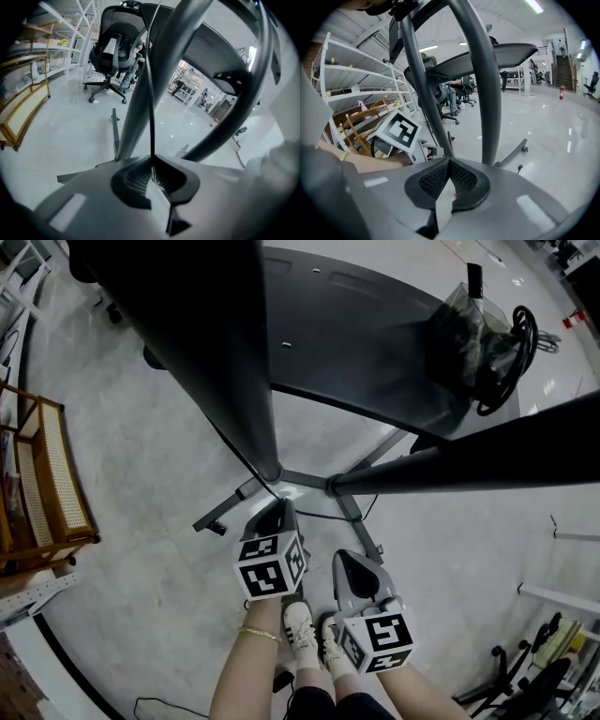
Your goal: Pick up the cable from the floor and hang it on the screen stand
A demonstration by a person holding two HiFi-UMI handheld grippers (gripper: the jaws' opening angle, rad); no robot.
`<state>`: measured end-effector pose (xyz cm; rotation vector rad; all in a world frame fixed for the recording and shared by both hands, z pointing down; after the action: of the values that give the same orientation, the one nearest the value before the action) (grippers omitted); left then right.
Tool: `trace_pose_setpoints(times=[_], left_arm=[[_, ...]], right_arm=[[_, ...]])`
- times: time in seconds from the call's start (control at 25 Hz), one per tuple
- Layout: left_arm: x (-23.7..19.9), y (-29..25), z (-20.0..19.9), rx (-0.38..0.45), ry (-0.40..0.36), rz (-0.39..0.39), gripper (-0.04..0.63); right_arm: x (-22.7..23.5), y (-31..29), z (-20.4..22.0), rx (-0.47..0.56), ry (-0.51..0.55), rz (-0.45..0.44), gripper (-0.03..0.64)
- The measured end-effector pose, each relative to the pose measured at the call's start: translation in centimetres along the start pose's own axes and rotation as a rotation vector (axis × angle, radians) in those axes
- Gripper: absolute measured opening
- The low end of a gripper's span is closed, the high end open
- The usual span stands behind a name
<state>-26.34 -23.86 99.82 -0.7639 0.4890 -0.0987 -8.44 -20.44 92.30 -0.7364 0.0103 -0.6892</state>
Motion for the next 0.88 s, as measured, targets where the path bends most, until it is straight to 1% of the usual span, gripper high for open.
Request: trace_pose_setpoints(times=[0.12, 0.24, 0.32, 0.44, 0.52, 0.64, 0.76, 0.88], left_arm=[[0.4, 1.7, 0.5, 0.03, -0.004, 0.041, 0.021], [1.7, 4.6, 0.9, 0.059, -0.029, 0.065, 0.021], [3.1, 7.0, 0.7, 0.075, -0.05, 0.065, 0.021], [5.6, 10.8, -0.3, 0.1, -0.094, 0.037, 0.021], [7.3, 13.6, -1.4, 0.118, -0.113, 0.017, 0.021], [10.2, 17.9, -3.6, 0.141, -0.133, 0.013, 0.021], [13.2, 22.7, -6.3, 0.156, -0.147, 0.022, 0.021], [16.3, 27.2, -9.5, 0.176, -0.152, 0.055, 0.021]], right_arm=[[0.2, 0.3, -0.3, 0.013, -0.01, 0.024, -0.002], [0.5, 1.2, -1.3, 0.034, 0.003, 0.042, -0.002], [0.7, 2.1, -2.4, 0.044, 0.005, 0.055, -0.002], [0.6, 4.2, -4.3, 0.045, 0.004, 0.076, -0.002], [0.4, 6.0, -6.1, 0.07, 0.012, 0.088, -0.002], [0.3, 9.2, -9.0, 0.119, 0.032, 0.1, -0.002], [-0.1, 13.0, -12.2, 0.136, 0.043, 0.096, -0.002], [-0.4, 17.1, -15.4, 0.147, 0.041, 0.085, -0.002]])
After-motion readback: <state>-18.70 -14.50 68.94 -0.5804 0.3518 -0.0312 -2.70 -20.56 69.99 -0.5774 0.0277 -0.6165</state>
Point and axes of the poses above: the fingertips, and each gripper's own axes: y backward along the fingers, x to its right, z out of its underside, the point moved 10 cm from there along y, backward along the fingers, and after that the axes turned 1 degree about x, right-handed, at the moved point
